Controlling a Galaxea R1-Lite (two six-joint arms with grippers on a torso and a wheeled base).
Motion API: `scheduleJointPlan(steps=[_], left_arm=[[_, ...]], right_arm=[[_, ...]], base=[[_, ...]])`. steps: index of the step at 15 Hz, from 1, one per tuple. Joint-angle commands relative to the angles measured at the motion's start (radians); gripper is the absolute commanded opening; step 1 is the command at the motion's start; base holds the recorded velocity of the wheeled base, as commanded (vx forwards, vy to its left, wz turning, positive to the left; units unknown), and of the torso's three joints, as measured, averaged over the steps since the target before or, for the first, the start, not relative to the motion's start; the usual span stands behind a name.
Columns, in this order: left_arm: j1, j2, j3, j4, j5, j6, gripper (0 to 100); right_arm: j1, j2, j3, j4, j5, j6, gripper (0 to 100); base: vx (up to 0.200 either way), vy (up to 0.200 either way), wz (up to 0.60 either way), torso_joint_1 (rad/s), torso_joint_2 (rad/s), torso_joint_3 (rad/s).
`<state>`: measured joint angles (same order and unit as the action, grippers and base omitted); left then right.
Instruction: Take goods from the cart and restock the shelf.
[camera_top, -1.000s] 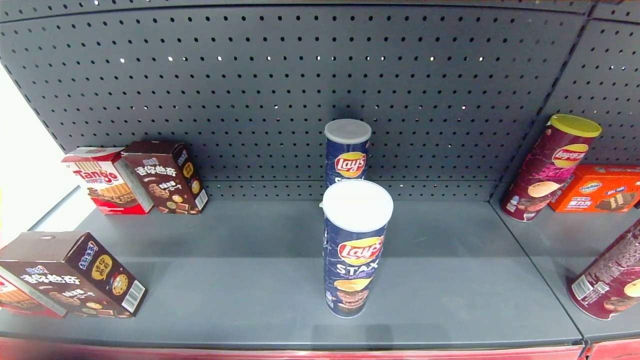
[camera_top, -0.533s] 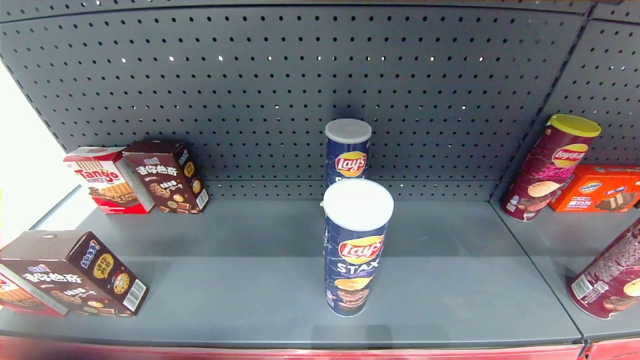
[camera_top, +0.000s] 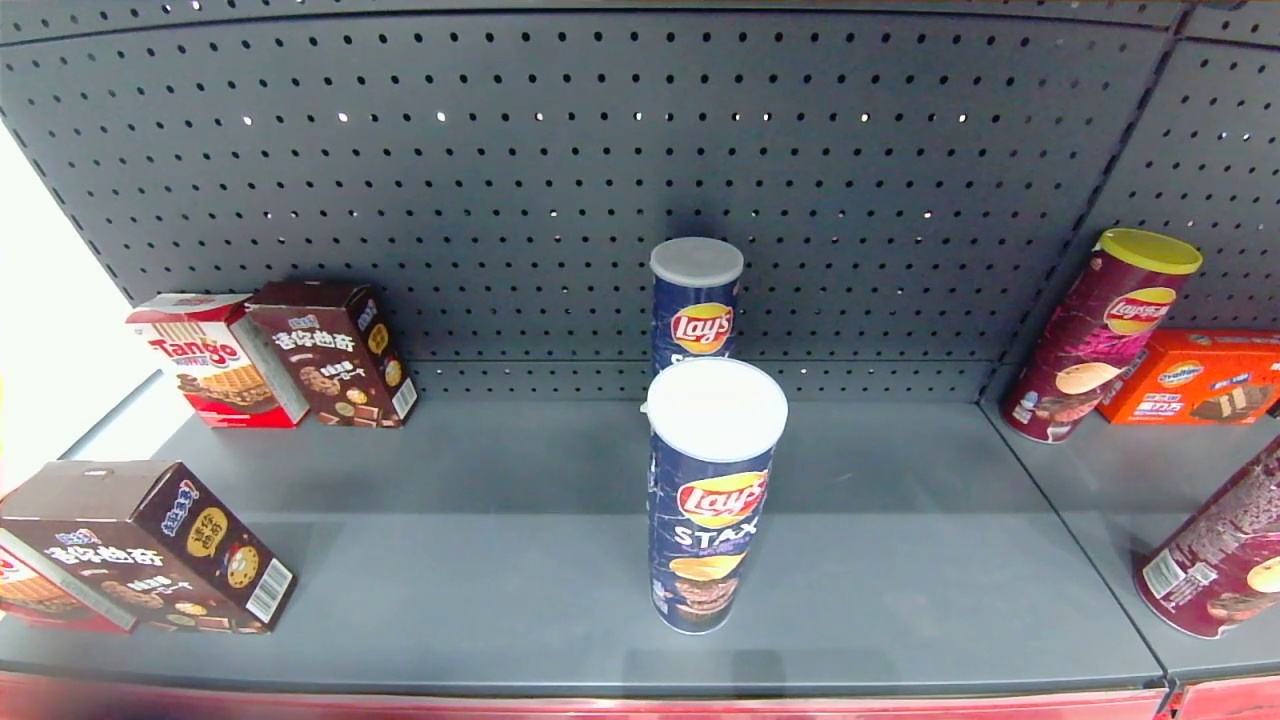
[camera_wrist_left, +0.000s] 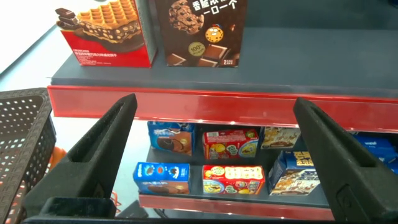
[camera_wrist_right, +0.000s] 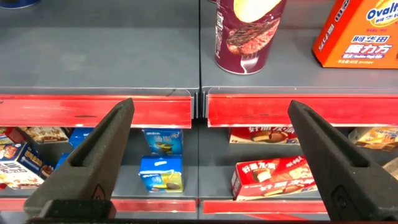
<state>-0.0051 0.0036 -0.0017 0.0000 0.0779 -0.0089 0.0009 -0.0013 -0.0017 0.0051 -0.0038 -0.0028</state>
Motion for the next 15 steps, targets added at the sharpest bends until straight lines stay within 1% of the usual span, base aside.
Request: scheduleJointPlan(steps=[1,15], left_arm=[[0.001,0.001,0.000,0.000,0.000,0.000,100],[-0.001,0.001,0.000,0.000,-0.001,-0.002,100]], right_arm=[[0.001,0.001,0.000,-0.001,0.001,0.000,100],[-0.001,0.001,0.000,-0.001,0.001,0.000,100]], base=[[0.000,0.000,0.00,0.000,0.00,0.000],[0.000,0.000,0.00,0.000,0.00,0.000]])
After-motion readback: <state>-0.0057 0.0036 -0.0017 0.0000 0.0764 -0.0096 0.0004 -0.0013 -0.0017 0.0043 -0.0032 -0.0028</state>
